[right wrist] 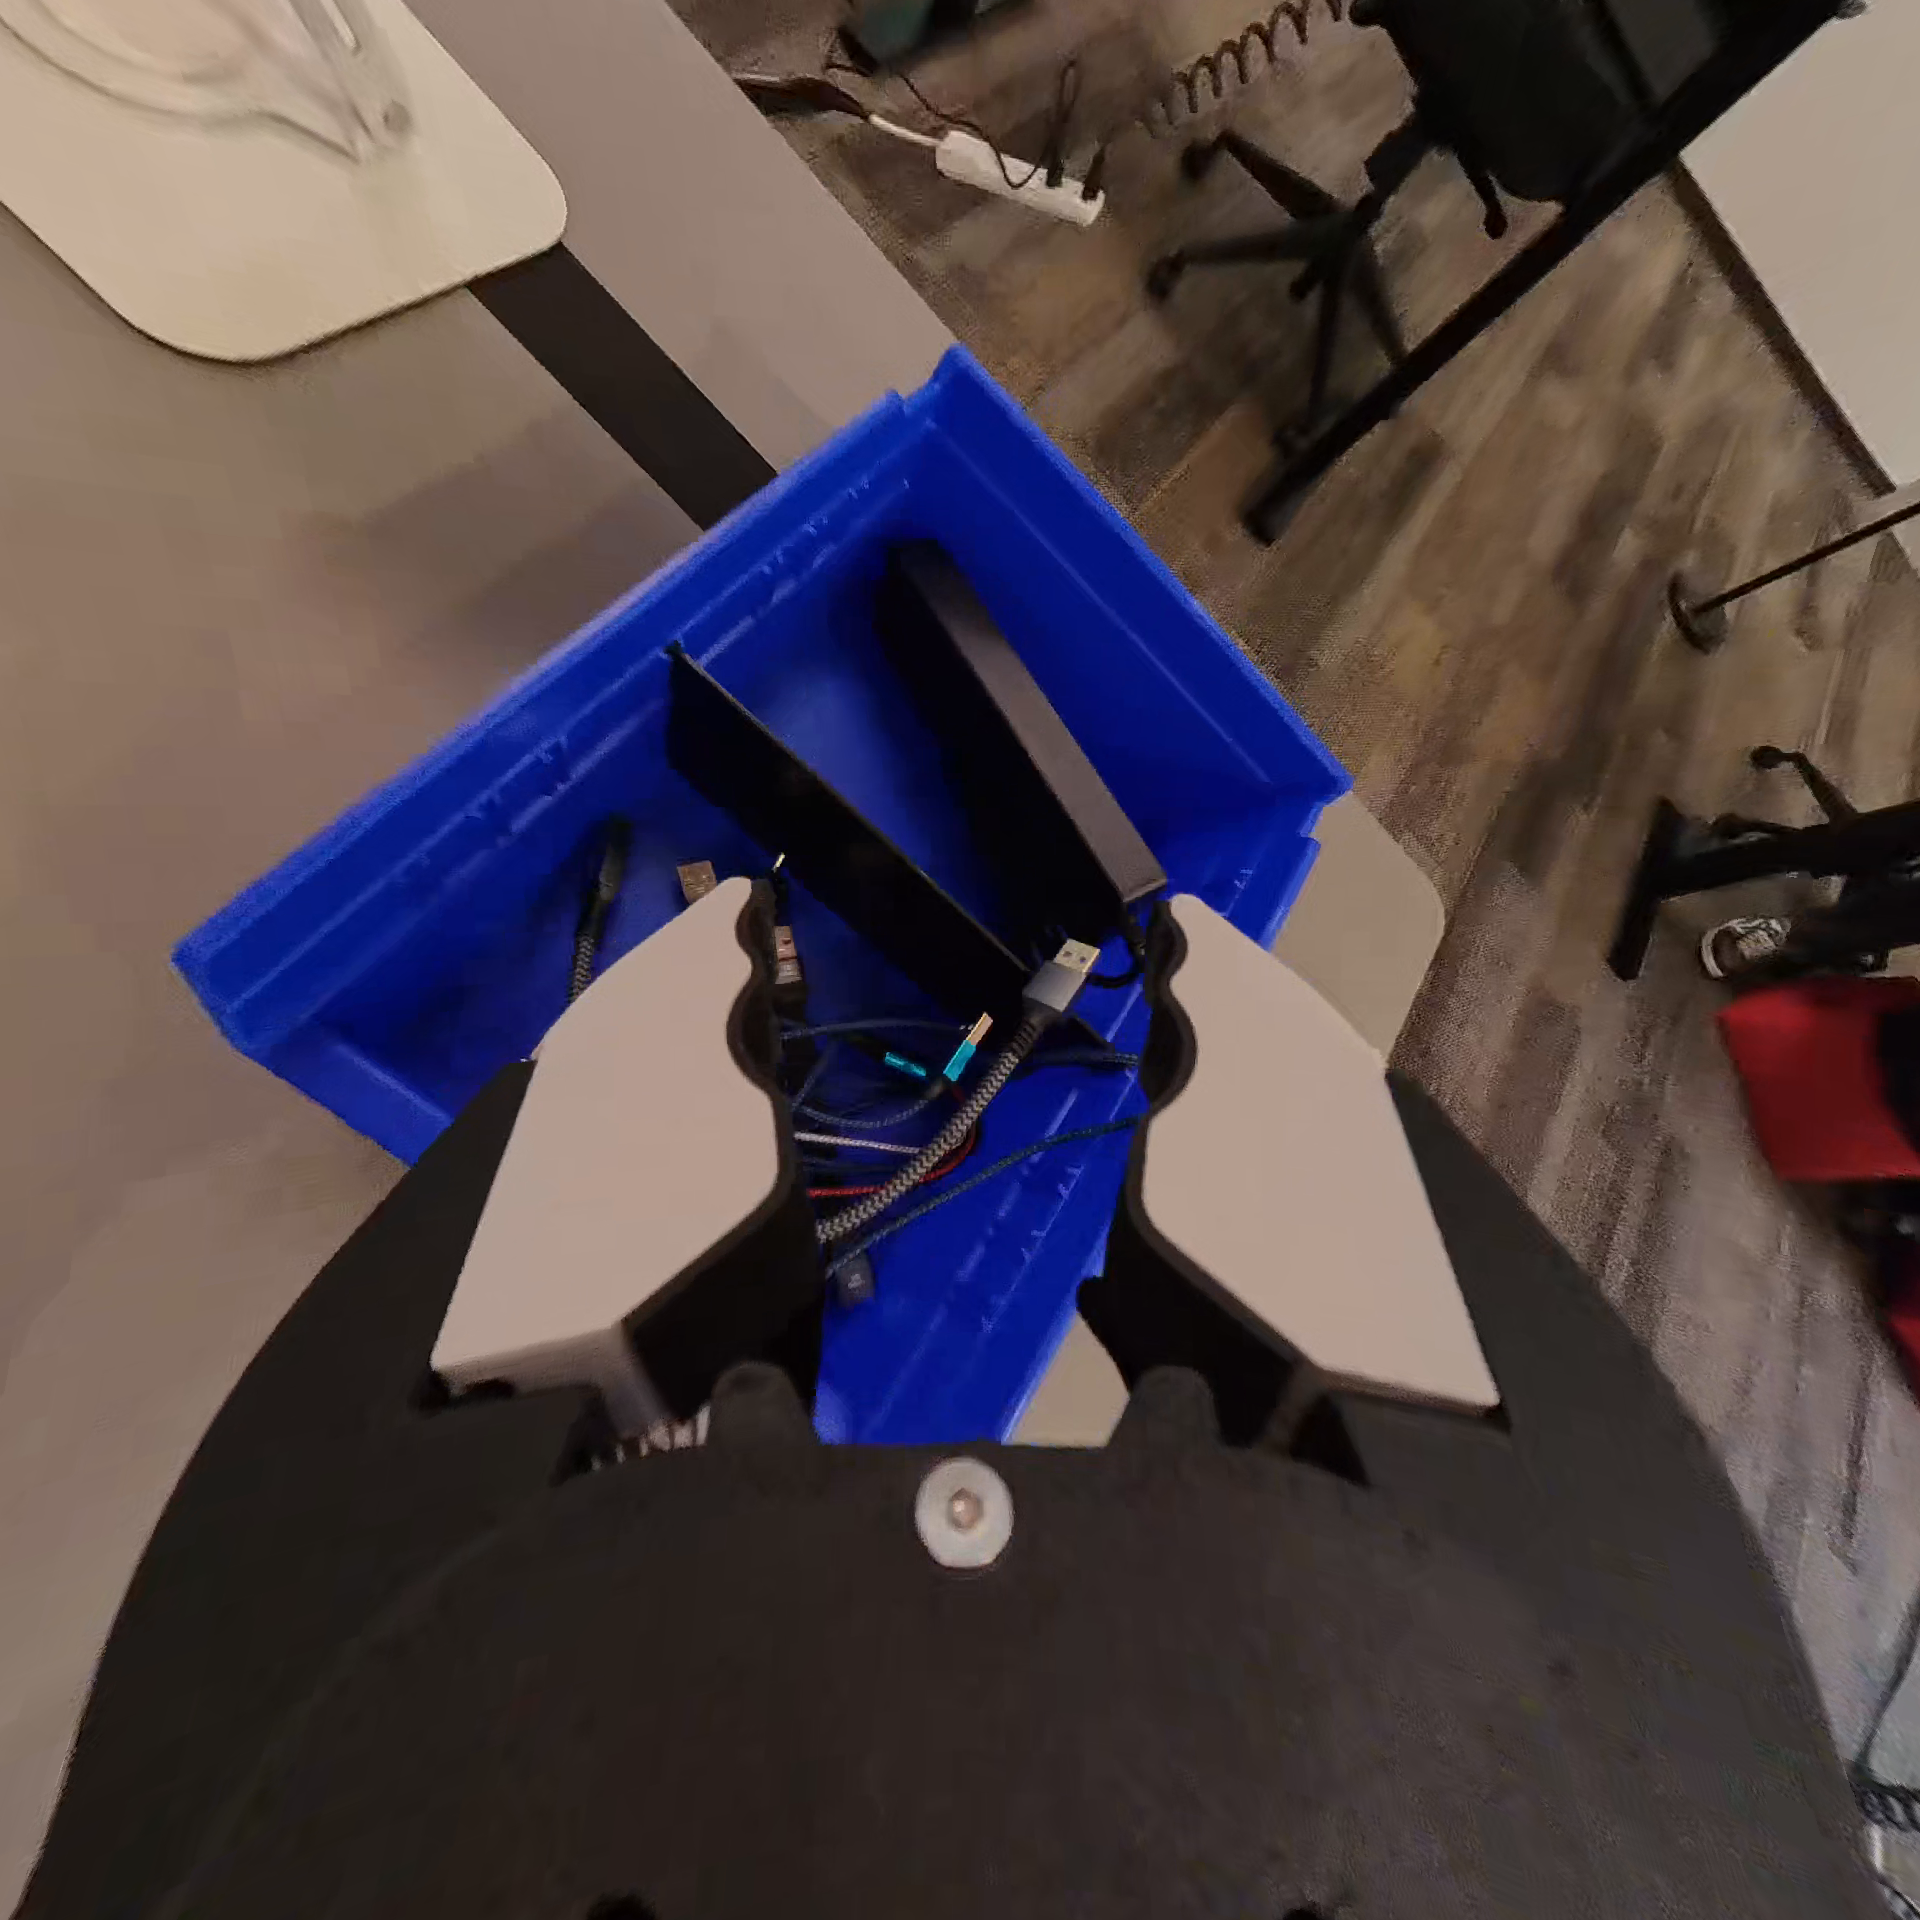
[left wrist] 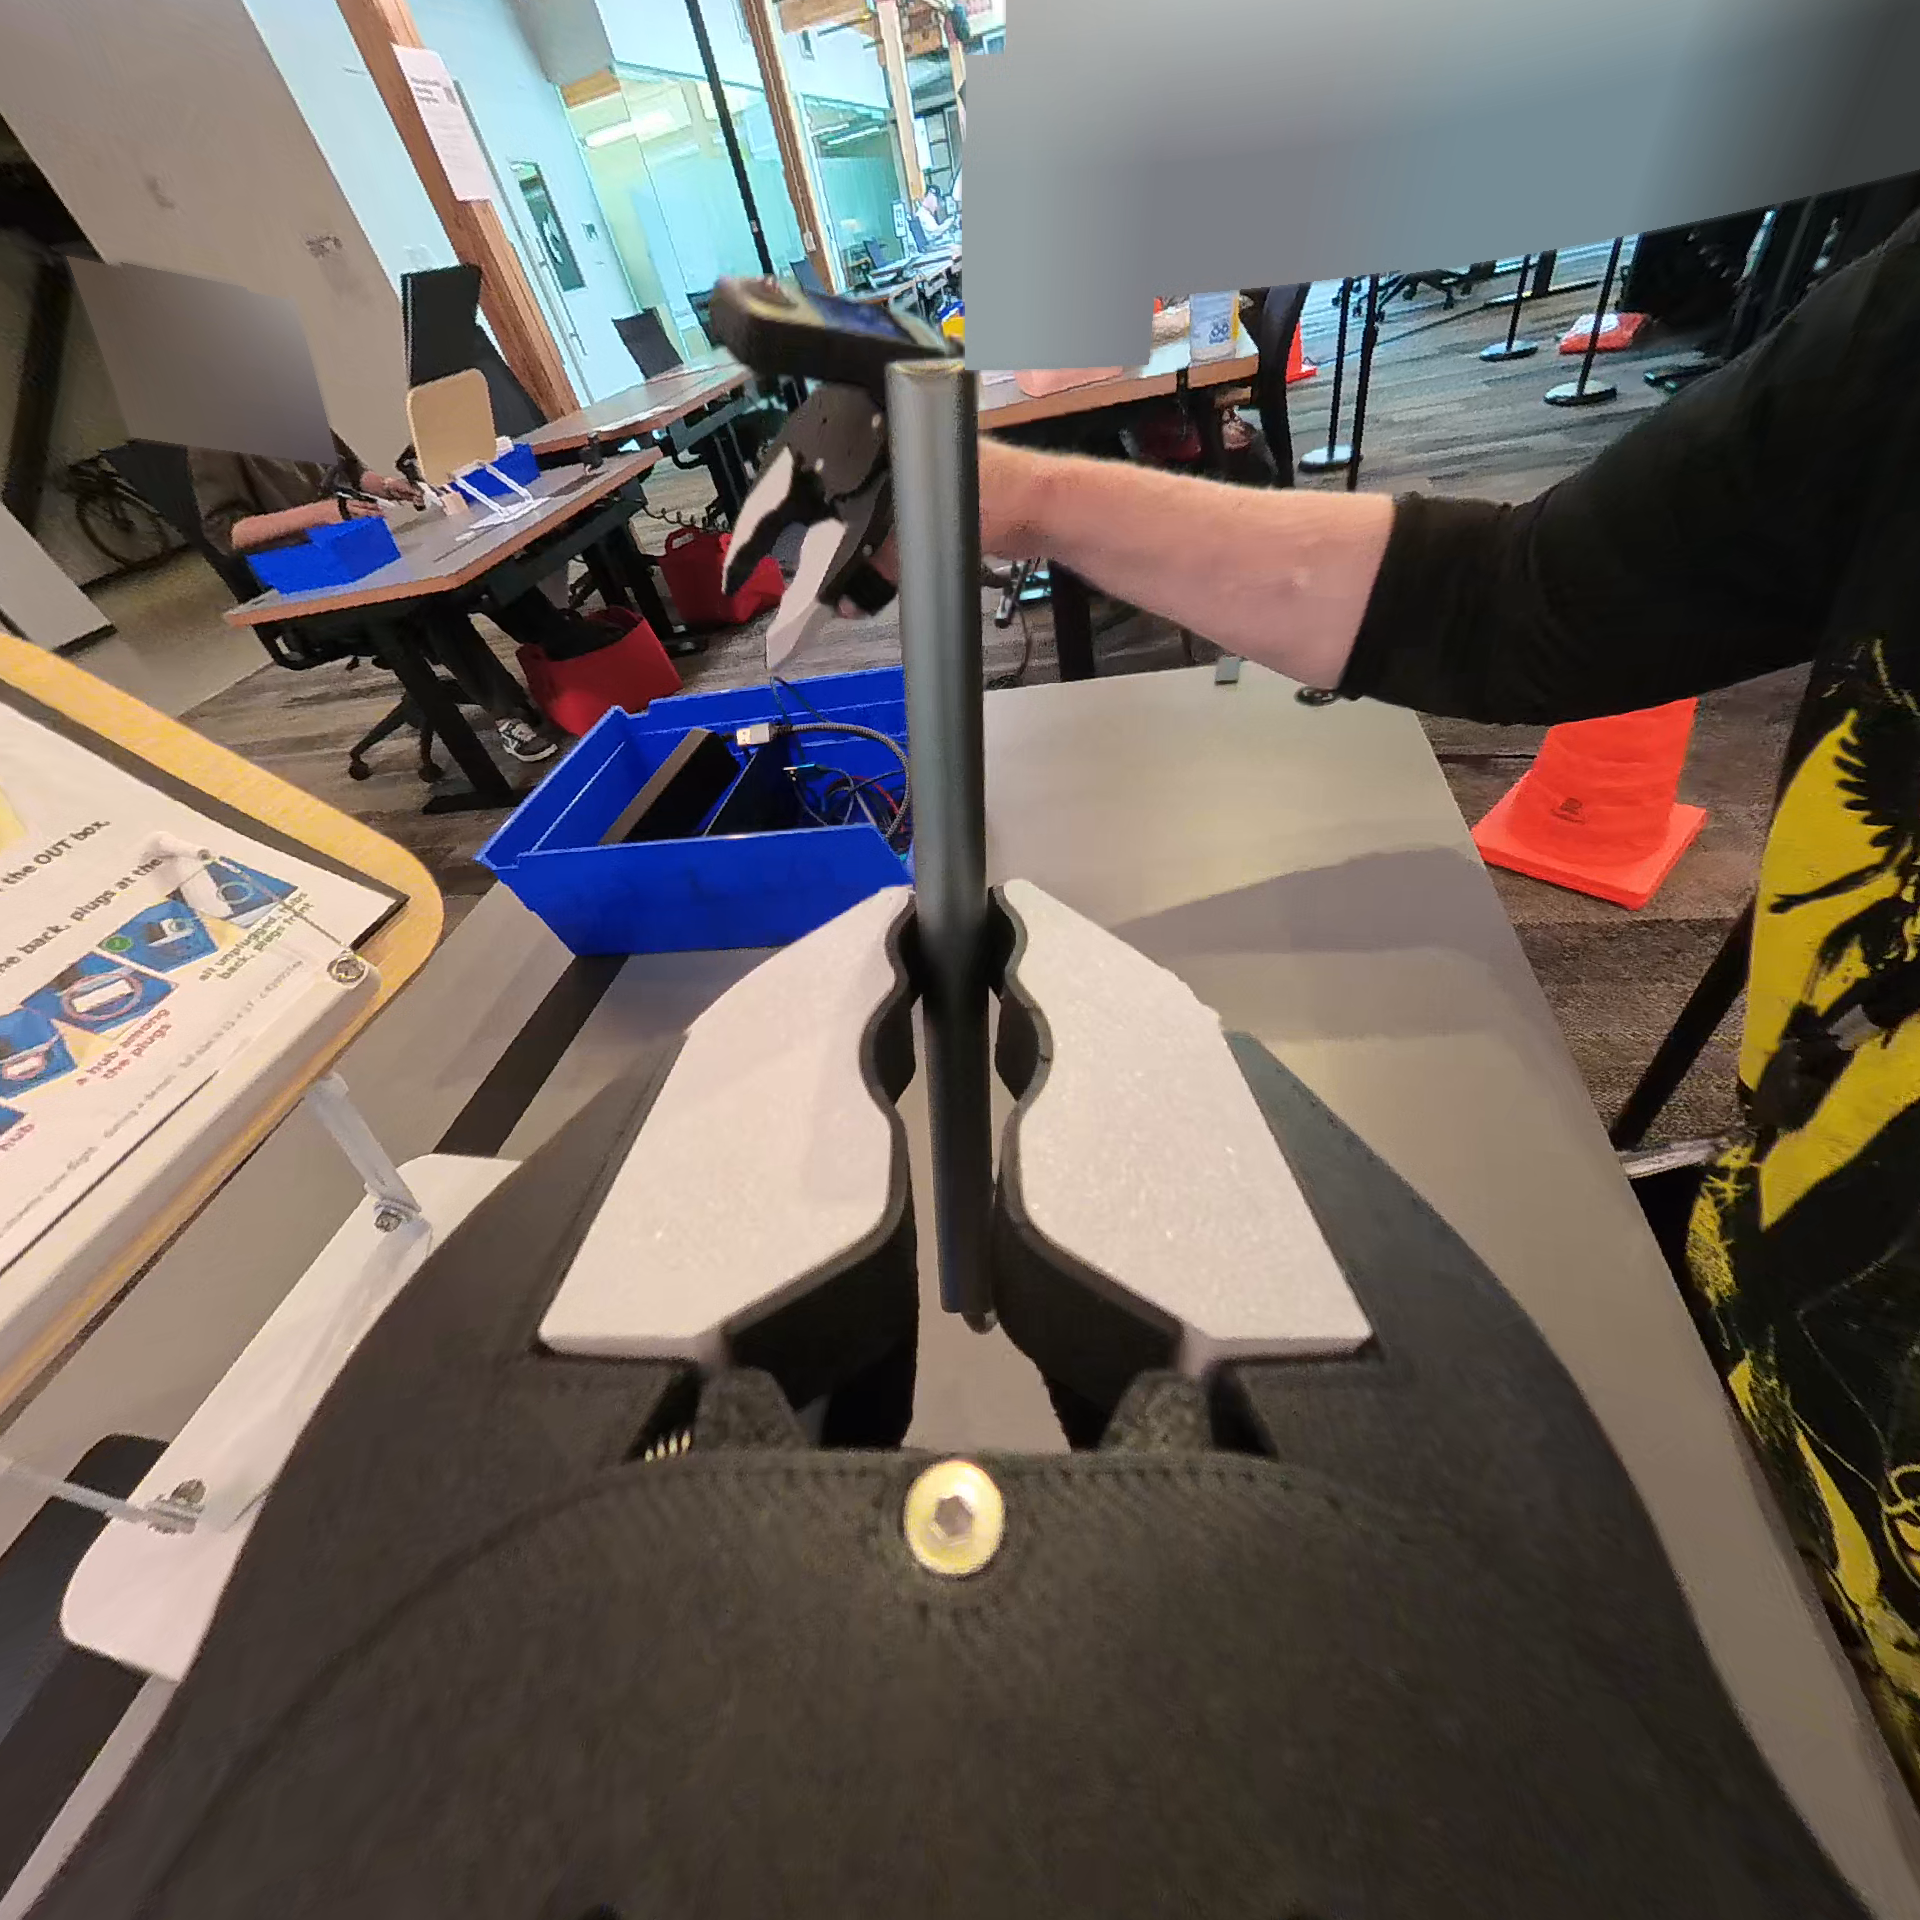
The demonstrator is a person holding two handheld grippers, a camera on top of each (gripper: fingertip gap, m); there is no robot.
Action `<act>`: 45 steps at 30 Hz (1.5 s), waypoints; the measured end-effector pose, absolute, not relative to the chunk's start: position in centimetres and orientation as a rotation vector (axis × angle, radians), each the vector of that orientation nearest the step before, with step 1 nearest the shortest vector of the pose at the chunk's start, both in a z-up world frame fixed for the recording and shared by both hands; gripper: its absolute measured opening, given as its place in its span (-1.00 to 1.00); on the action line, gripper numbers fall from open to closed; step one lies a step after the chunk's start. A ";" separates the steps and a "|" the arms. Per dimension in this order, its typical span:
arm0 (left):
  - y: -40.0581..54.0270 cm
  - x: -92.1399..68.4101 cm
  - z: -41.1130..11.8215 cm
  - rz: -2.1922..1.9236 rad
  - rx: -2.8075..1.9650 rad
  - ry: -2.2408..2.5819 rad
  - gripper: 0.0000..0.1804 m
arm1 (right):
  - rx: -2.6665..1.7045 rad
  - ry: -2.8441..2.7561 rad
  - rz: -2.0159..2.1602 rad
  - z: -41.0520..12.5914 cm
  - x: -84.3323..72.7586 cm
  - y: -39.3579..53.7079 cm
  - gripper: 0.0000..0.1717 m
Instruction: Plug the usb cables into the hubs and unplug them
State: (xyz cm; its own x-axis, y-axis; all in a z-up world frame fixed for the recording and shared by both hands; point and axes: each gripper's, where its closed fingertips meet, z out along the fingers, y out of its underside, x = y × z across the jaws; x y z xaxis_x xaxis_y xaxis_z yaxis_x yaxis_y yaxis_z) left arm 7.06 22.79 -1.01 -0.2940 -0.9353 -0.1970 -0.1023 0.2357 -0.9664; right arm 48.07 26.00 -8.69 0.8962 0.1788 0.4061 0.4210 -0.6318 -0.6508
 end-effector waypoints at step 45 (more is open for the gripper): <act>26.3 9.9 -7.4 -1.241 -1.242 1.530 -0.76 | -1.944 -0.523 0.195 -3.4 45.7 37.6 -0.90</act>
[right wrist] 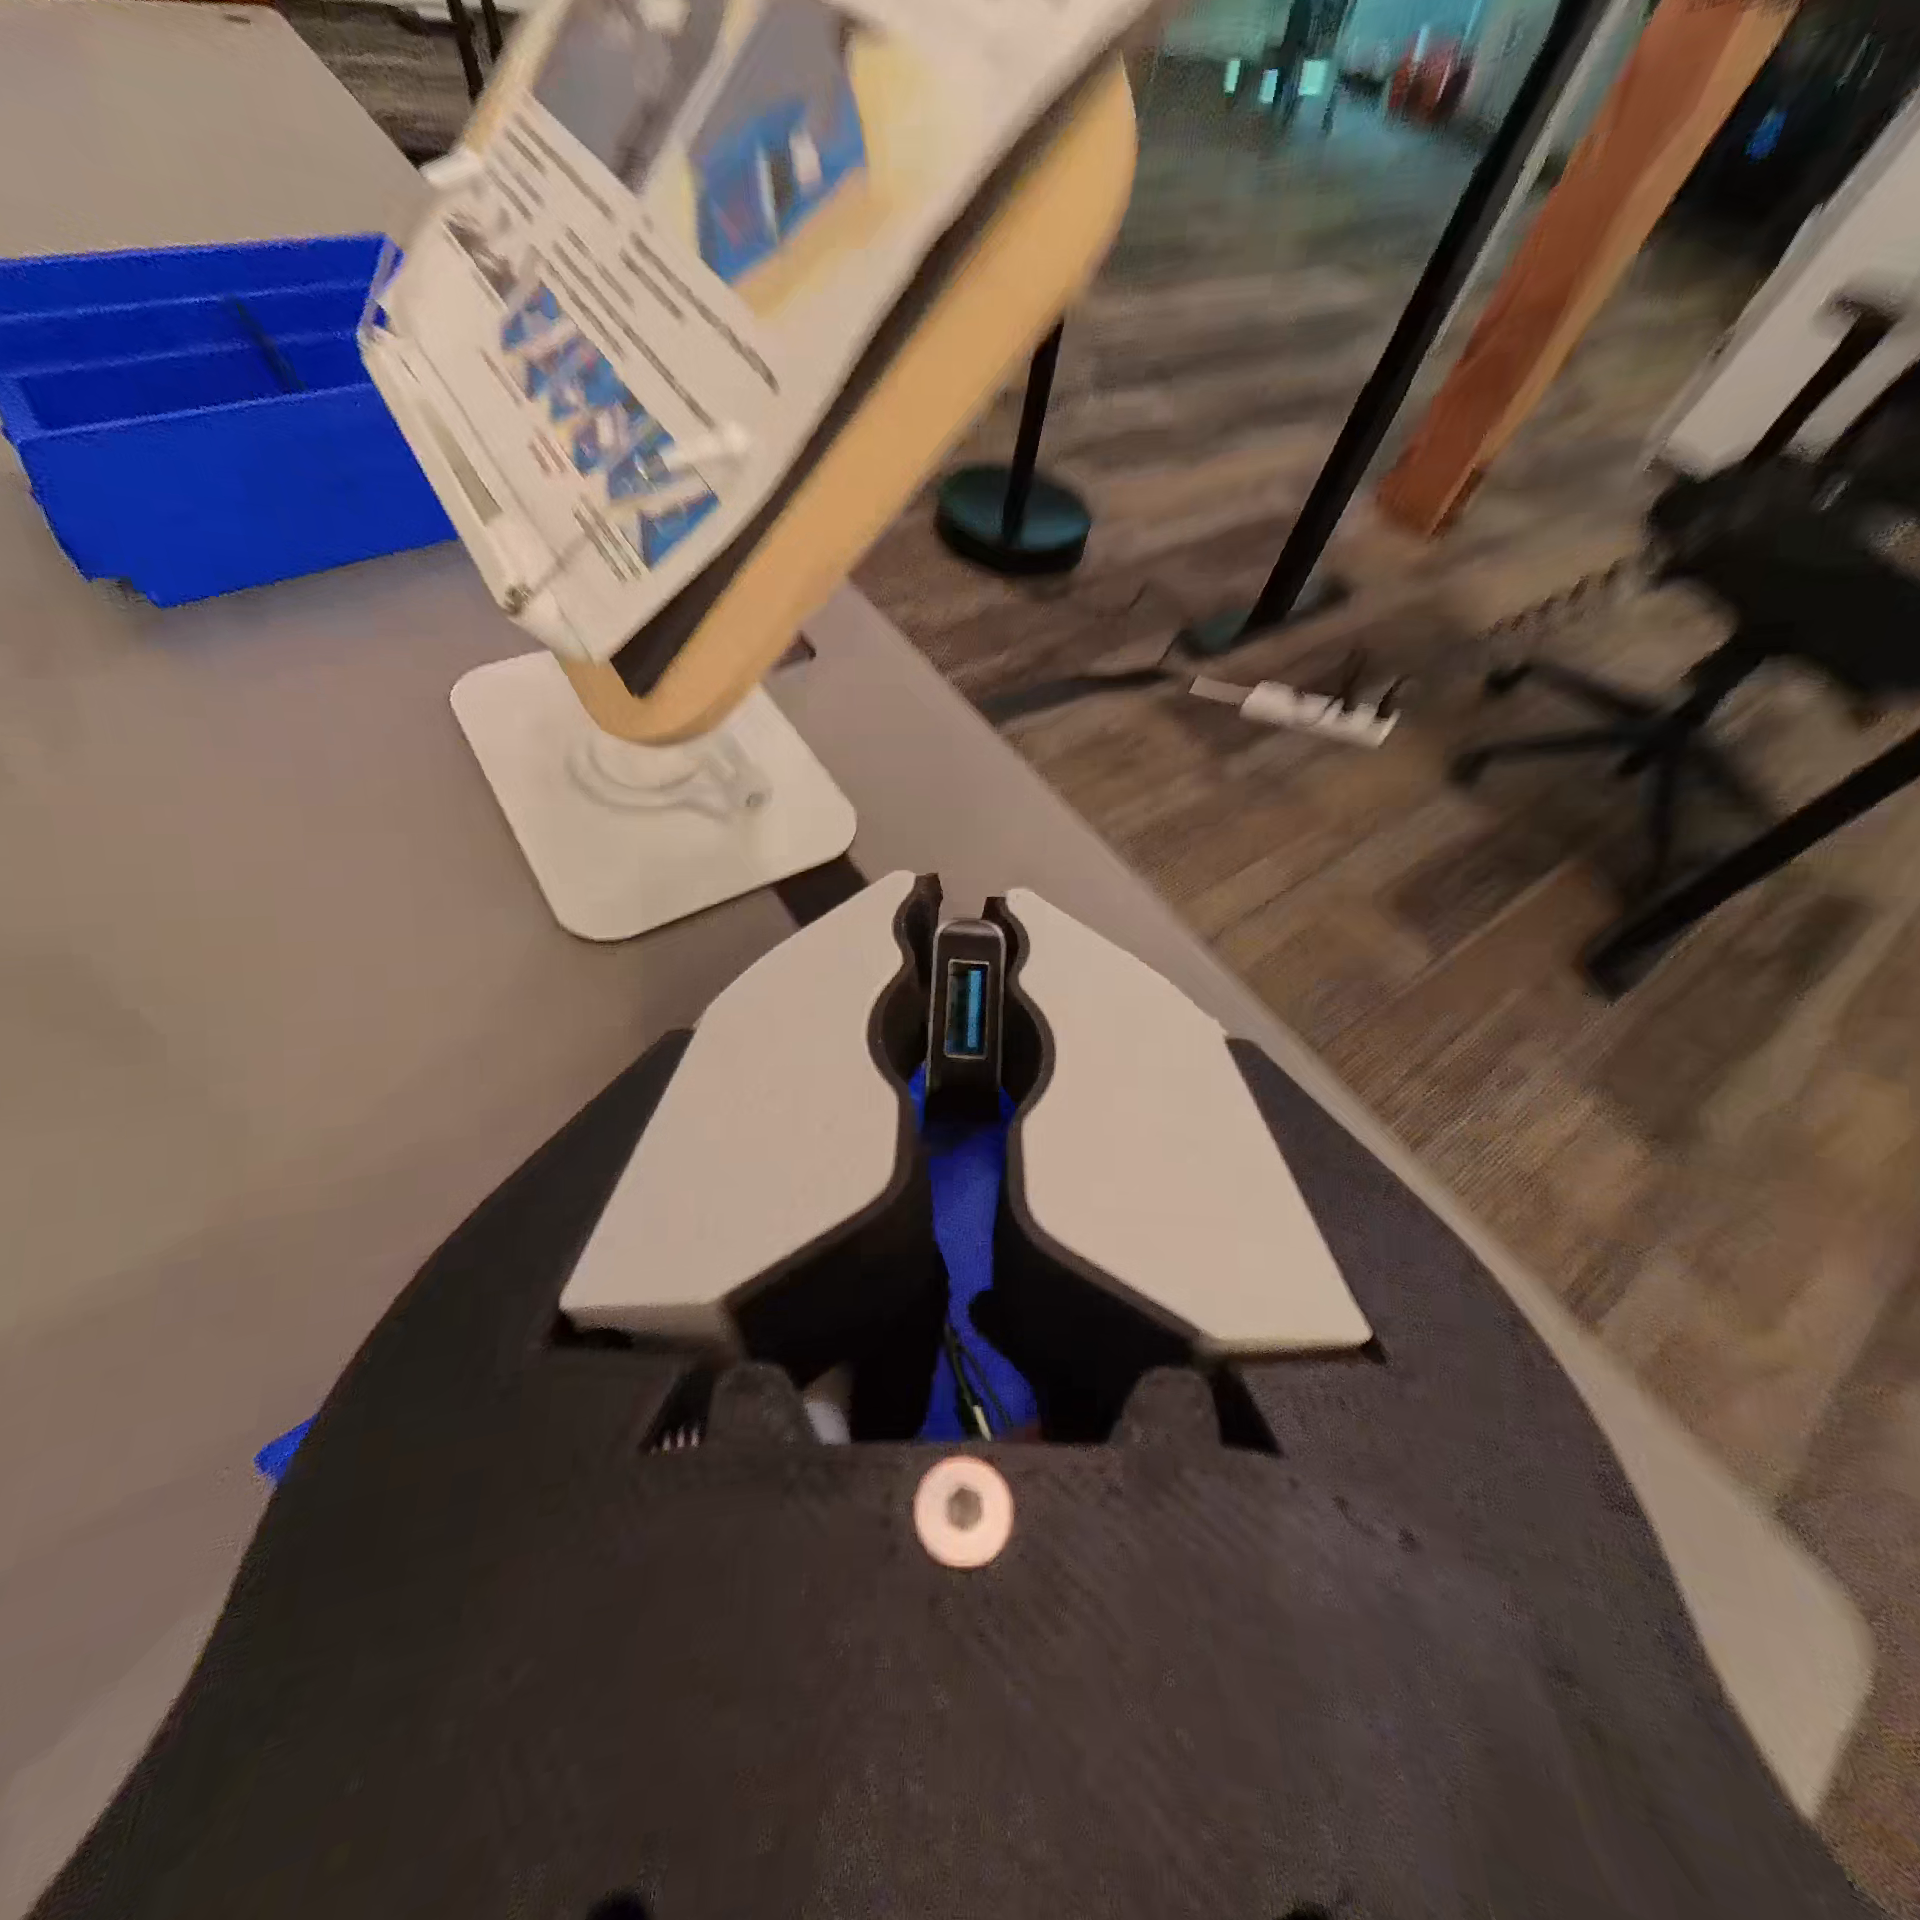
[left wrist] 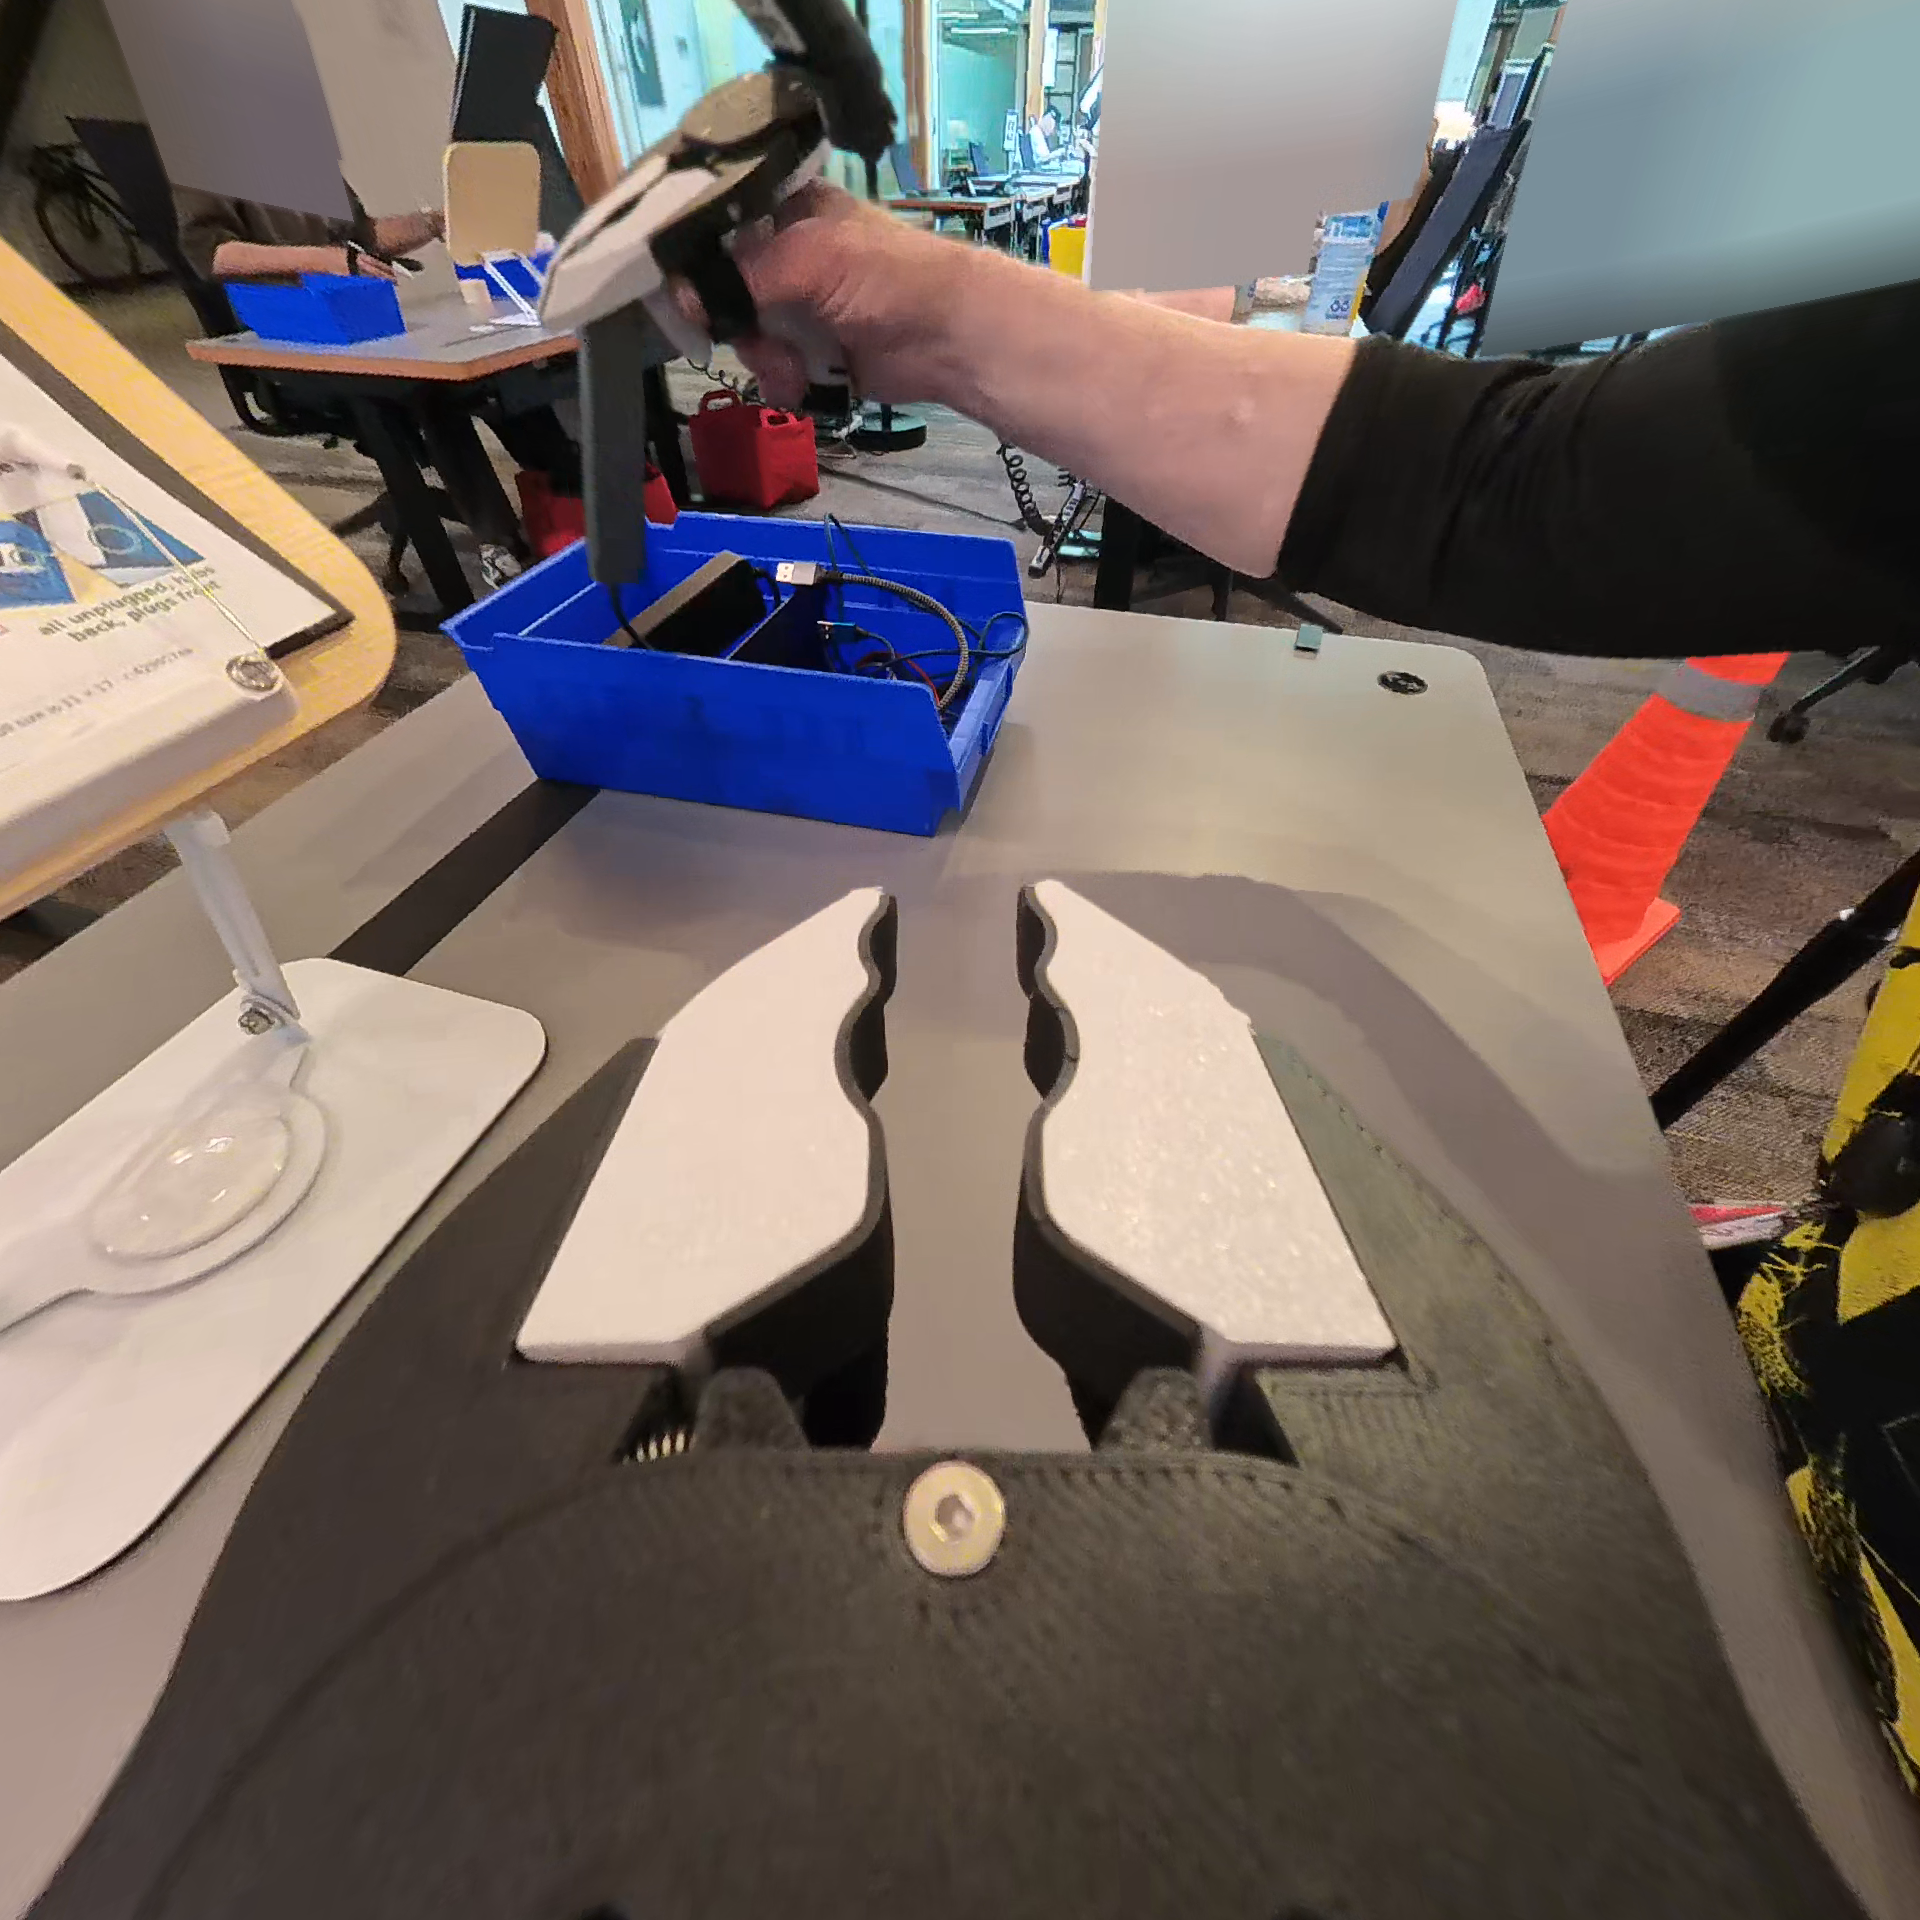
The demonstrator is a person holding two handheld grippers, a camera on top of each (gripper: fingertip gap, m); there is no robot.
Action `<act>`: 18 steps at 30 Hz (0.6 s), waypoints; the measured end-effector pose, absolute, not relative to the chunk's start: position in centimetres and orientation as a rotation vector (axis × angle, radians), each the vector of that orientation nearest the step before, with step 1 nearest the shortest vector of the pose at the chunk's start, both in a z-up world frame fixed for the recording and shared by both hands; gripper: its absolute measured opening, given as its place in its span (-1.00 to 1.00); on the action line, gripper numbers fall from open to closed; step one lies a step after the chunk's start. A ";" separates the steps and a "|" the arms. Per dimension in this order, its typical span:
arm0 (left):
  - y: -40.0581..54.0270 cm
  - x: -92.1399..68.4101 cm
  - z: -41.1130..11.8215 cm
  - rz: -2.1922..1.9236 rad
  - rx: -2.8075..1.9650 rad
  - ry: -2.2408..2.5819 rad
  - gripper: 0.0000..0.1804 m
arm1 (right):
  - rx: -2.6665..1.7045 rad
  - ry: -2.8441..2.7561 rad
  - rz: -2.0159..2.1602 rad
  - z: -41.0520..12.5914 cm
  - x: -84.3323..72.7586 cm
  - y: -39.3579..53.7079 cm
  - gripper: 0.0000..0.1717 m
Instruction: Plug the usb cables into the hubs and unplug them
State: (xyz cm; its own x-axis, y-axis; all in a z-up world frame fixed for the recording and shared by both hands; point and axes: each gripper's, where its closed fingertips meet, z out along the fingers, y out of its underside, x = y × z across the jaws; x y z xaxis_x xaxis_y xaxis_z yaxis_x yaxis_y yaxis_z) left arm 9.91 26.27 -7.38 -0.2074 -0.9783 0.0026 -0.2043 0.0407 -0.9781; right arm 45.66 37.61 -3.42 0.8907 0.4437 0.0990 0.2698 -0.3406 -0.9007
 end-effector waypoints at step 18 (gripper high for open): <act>27.6 9.5 -8.9 -1.201 -1.329 1.533 -0.62 | -2.208 -0.101 0.176 -5.5 48.3 33.7 -0.31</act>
